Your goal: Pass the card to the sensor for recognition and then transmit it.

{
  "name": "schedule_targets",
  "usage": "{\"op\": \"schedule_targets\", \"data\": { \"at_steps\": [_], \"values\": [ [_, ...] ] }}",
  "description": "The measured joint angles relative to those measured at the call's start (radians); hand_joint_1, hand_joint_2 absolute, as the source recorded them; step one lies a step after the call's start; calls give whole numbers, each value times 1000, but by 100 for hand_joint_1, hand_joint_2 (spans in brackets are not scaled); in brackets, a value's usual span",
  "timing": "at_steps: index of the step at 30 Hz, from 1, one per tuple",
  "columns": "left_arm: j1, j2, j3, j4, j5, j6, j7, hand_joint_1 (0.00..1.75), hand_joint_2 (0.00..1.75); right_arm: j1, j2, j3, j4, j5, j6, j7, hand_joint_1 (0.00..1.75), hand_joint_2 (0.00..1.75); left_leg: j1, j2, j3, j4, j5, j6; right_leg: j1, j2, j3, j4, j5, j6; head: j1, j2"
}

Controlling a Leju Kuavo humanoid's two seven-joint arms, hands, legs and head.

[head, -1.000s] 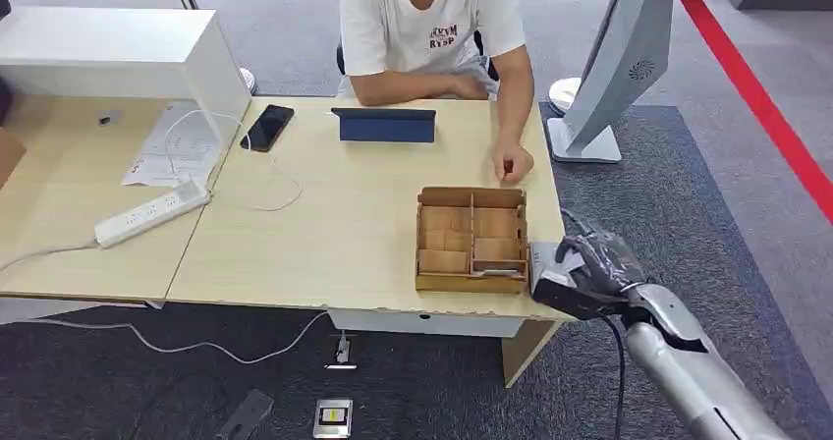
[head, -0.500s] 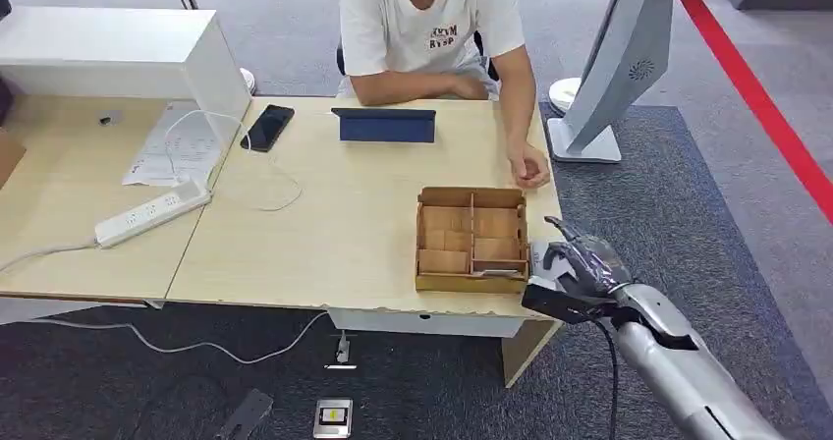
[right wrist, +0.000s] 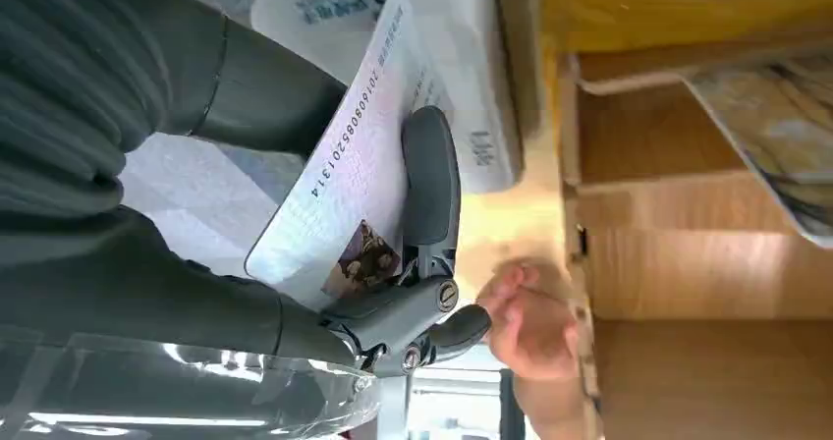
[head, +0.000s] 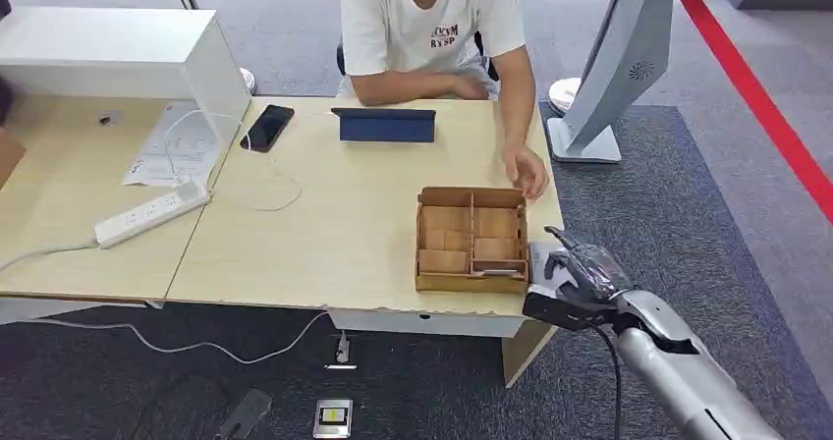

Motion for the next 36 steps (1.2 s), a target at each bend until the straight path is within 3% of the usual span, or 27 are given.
{"op": "schedule_targets", "data": {
  "at_steps": [14,29,36],
  "values": [
    [-3,2,2,0,-12,-3,11,0,175,5,-31,0,124,-14,-35,1,175,175,0,2,4,0,-1,0,0,1,3,-1,0,0,0,0],
    [-2,5,2,0,-8,-3,10,0,175,4,-35,-2,169,-29,-55,15,175,175,0,2,10,0,-1,0,0,1,9,-1,0,1,0,0],
    [6,6,3,0,-5,10,-6,0,175,-47,-76,-38,174,-88,-97,11,175,175,-2,1,1,0,3,1,-2,1,1,0,4,3,-1,0]
  ]
}}
